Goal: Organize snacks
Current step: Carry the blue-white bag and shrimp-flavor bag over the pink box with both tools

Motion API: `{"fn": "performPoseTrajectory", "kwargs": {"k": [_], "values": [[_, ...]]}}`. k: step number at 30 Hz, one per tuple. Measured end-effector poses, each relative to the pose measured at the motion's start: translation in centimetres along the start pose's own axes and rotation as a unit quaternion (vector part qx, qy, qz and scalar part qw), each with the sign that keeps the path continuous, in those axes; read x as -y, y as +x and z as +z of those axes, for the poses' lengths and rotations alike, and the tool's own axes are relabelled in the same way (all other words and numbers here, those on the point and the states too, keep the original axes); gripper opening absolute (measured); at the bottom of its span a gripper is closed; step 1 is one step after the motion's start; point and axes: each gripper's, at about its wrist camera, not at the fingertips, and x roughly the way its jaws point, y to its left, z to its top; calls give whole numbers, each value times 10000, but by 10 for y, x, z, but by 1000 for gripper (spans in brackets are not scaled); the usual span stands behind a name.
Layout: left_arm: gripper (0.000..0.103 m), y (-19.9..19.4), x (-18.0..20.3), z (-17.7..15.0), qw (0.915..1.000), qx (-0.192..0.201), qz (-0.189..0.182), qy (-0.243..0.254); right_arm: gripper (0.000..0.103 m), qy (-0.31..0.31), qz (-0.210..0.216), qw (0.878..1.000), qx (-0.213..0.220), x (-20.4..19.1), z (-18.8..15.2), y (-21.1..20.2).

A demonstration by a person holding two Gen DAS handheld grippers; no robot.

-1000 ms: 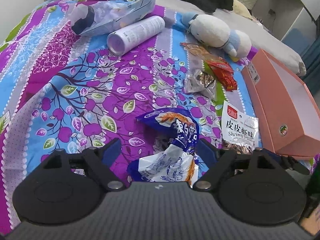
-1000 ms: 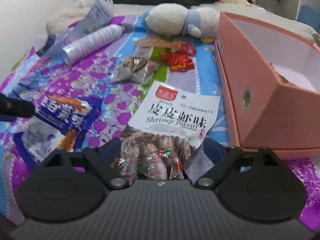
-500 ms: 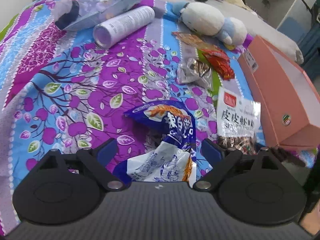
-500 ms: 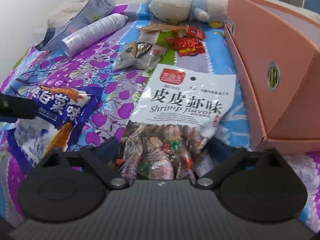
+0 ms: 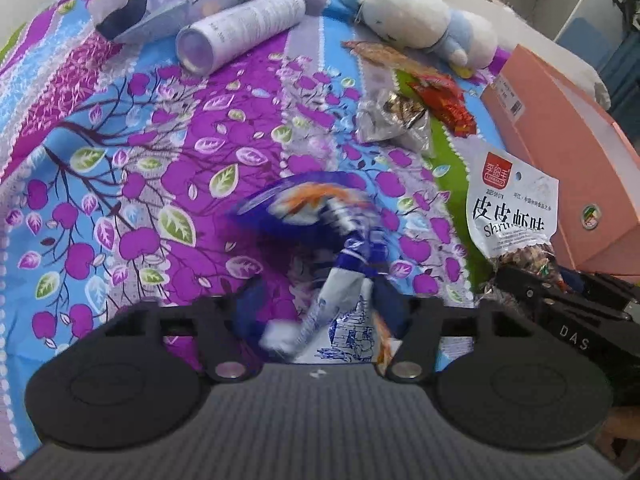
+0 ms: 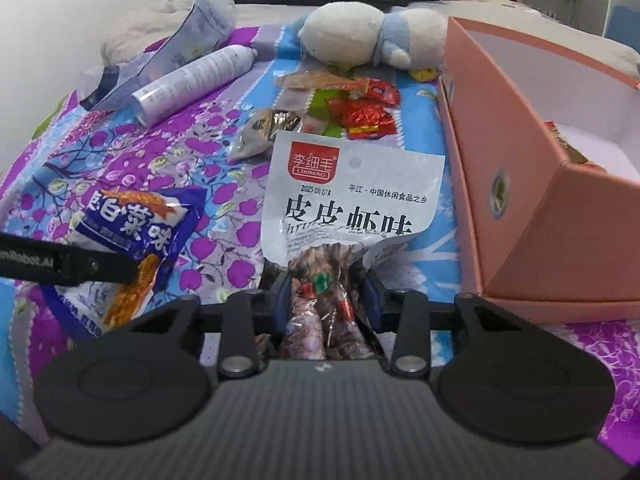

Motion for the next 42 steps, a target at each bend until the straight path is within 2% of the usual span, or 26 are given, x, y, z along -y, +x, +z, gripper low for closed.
{"fn": "performPoseTrajectory", "kwargs": {"k": [1,2,6,15,24,33,42], "values": [[41,-2,1,1,10000,5,-12,10,39,12,-3,10000,20,0,1,-2],[34,-3,1,2,10000,1,-2,4,39,22,-8,10000,46,0,3,-5],[32,-14,1,5,9999,153,-38,-7,39,-3,-24,9999,126,0,8,-14],[30,-53,10,11,9985,520,-184,-56,39,43,6,9998,206,-2,15,-40],[30,-107,39,42,9942,1007,-378,91,39,97,62,9984,561,2,43,-87],[29,-136,101,67,9874,1293,-785,468,39,419,-166,9944,952,41,60,-132],[29,-120,172,85,9821,1181,-1221,809,39,846,-584,9893,1036,102,59,-149]]}}
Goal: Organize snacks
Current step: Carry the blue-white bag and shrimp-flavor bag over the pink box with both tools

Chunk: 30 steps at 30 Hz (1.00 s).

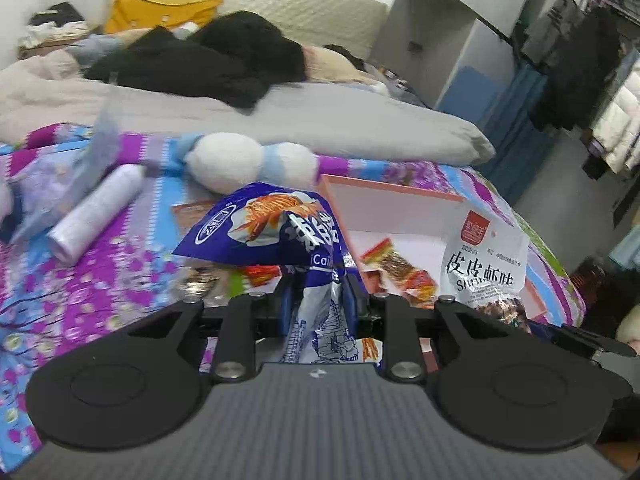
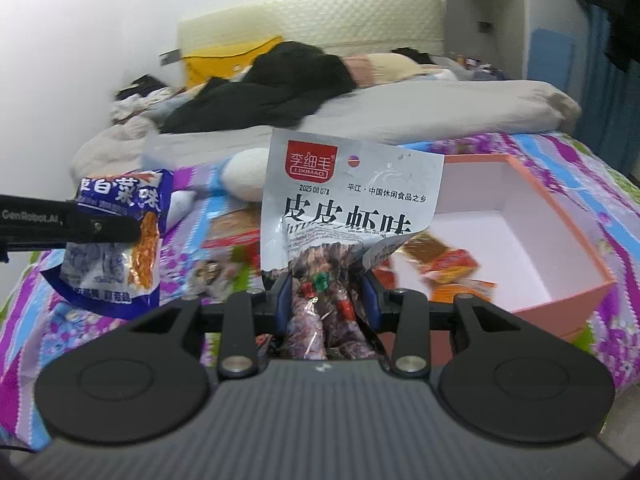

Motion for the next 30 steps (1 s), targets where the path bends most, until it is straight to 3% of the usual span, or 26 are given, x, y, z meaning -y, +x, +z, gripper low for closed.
{"fn": "performPoseTrajectory", "kwargs": {"k": [9,20,30], "values": [[29,64,42,26,9989,-279,-302,239,39,227,-236,9994,-69,46,19,28],[30,163,73,53,9951,-713,-416,537,39,419,-374,9977,-384,90,29,96],[30,230,79,52,9909,-1171,-279,608,43,578,-373,9945,-793,112,21,144]]}}
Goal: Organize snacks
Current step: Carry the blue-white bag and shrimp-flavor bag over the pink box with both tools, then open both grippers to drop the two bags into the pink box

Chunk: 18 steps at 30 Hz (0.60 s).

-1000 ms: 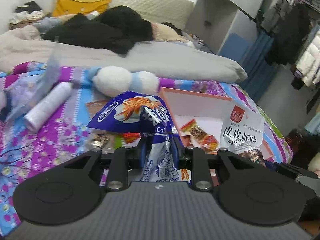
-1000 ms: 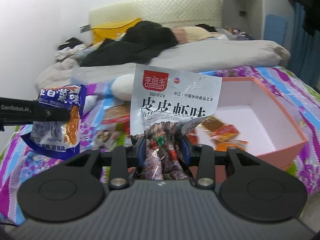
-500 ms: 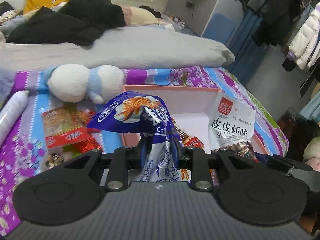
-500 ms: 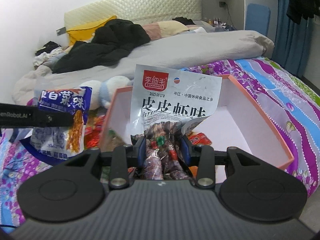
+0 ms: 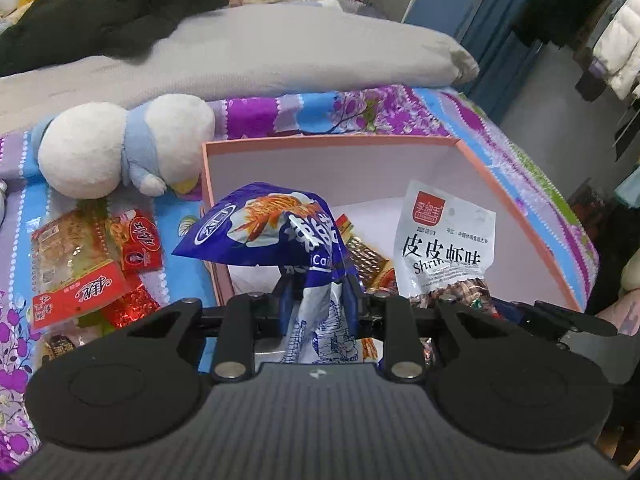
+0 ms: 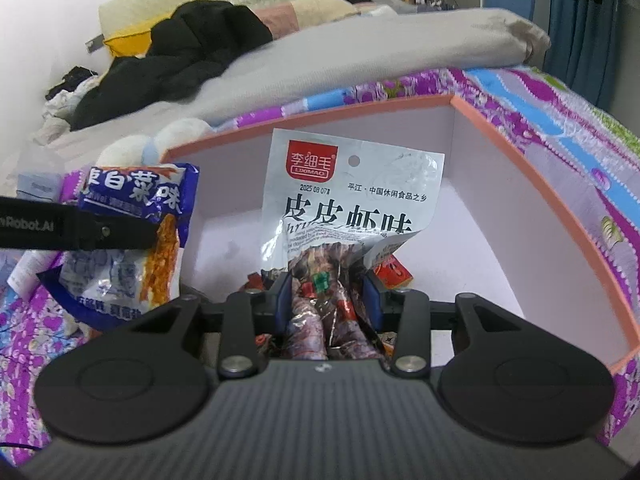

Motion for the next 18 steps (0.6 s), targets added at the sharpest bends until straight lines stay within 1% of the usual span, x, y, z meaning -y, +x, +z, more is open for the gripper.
{"fn": "performPoseTrajectory", "kwargs": {"k": [1,2,3,4,5,6,7,8,12,18], "values": [[31,2,-1,0,10000,4,14,-15,47,27,-30,10000,-35,1,0,4],[31,4,-1,1,10000,-8,34,-20,49,61,-73,9999,-58,2,1,7],[33,8,-1,2,10000,-63,72,-14,54,83,-106,9999,-76,3,2,10],[35,10,0,3,9999,-97,124,-2,54,94,-111,9999,-82,4,3,12],[41,10,0,3,9998,-90,160,5,53,119,-93,9999,-83,5,3,13],[48,9,0,4,9998,-65,188,-5,58,152,-87,9998,-83,6,4,13],[51,8,-1,4,9998,-27,196,-24,64,185,-95,9998,-73,6,5,12],[55,5,-2,4,9998,23,206,-49,65,193,-92,9998,-48,6,5,10],[55,-13,-4,4,9996,149,205,-95,65,159,-80,9998,24,6,6,2],[55,-58,1,-5,9989,411,201,-45,65,130,-13,9995,297,-7,3,-33]]}}
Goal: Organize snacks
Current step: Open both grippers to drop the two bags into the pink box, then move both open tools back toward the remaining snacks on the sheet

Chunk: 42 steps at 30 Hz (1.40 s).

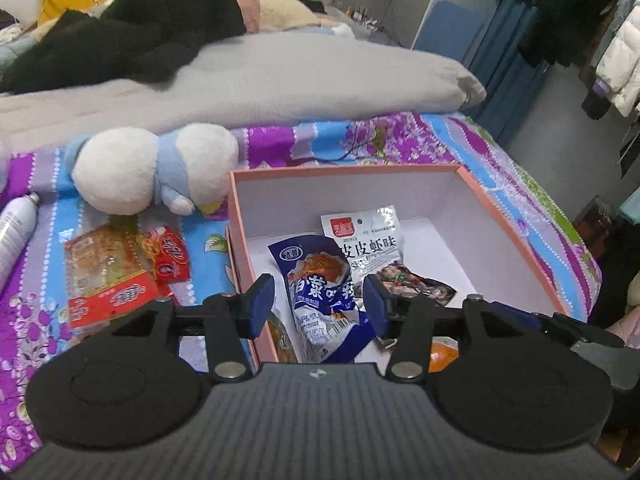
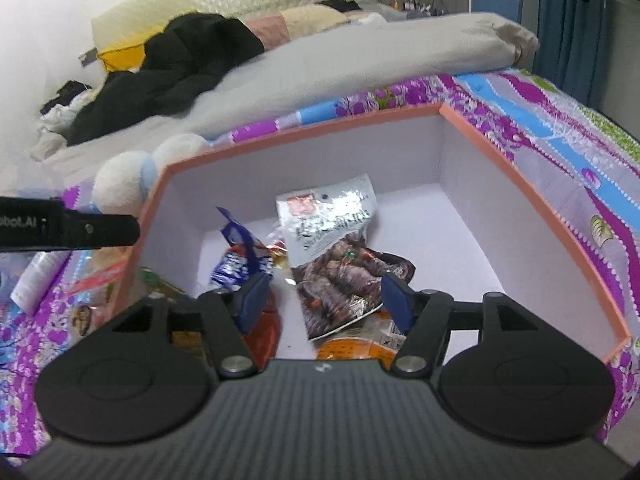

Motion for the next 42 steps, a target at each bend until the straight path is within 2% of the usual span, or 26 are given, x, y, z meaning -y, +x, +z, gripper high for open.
{"fn": "performPoseTrajectory", "kwargs": {"k": [12,18,30,33,42], "values": [[55,-124,-11,-35,9980,626,86,-32,65,-262,303,9980,494,-47,-13,-86],[55,-171,-31,-66,9970,753,136,-141,65,-286,403,9966,662,-68,-35,-119],[55,-228,-54,-122,9953,903,122,-329,65,-443,614,9941,778,-100,-71,-160],[55,-238,-57,-136,9951,920,124,-334,65,-504,789,9922,820,-106,-81,-169],[55,-261,-79,-171,9938,926,300,-543,65,-706,887,9903,801,-130,-105,-177]]}}
